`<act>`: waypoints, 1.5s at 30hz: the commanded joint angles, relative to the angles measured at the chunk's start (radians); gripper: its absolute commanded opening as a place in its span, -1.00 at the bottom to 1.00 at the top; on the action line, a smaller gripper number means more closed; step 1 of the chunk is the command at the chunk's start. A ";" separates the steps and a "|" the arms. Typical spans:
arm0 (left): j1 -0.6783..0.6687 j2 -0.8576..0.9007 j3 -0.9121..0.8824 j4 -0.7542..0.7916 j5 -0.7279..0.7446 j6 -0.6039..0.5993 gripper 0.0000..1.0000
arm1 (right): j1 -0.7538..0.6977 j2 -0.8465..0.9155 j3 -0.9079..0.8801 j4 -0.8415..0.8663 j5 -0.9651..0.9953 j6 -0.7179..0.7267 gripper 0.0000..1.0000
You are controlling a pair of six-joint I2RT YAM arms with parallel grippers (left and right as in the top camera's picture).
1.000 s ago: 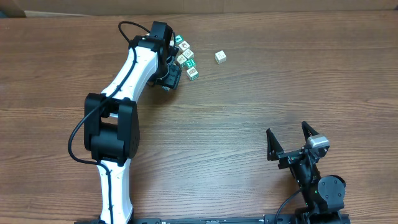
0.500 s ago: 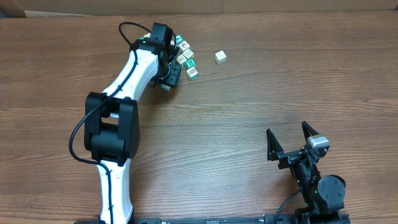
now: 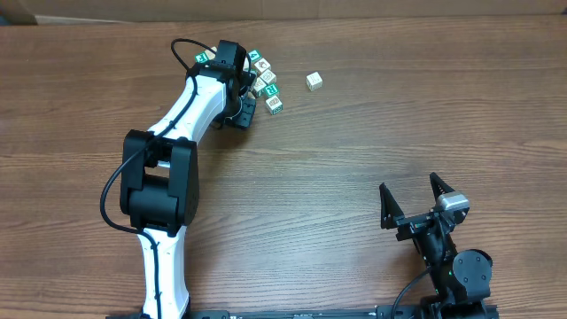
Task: Form a horizontal line
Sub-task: 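Close the left gripper on the red-printed ice-cream block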
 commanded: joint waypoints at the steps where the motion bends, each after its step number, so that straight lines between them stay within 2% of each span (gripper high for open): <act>1: -0.006 0.008 -0.011 0.003 -0.012 0.018 -0.21 | -0.005 -0.012 -0.010 0.003 0.006 -0.004 1.00; 14: -0.006 0.008 -0.011 -0.010 -0.013 -0.106 -0.24 | -0.005 -0.012 -0.010 0.003 0.006 -0.004 1.00; 18: -0.006 0.008 -0.011 0.000 -0.013 -0.112 0.00 | -0.005 -0.012 -0.010 0.003 0.006 -0.004 1.00; 20: -0.006 0.008 -0.011 0.006 -0.013 -0.112 0.03 | -0.005 -0.012 -0.010 0.003 0.006 -0.004 1.00; 22: -0.006 0.008 -0.011 0.011 -0.013 -0.112 0.00 | -0.005 -0.012 -0.010 0.003 0.006 -0.004 1.00; 29: -0.006 0.008 -0.011 0.014 -0.013 -0.112 -0.32 | -0.005 -0.012 -0.010 0.003 0.006 -0.004 1.00; 38: -0.006 0.008 -0.011 -0.017 -0.012 -0.124 -0.40 | -0.005 -0.012 -0.010 0.003 0.006 -0.004 1.00; 42: -0.006 0.008 -0.011 -0.032 -0.013 -0.167 -0.42 | -0.005 -0.012 -0.010 0.003 0.006 -0.004 1.00; 45: -0.006 0.008 -0.011 -0.035 -0.013 -0.207 -0.32 | -0.005 -0.012 -0.010 0.003 0.006 -0.004 1.00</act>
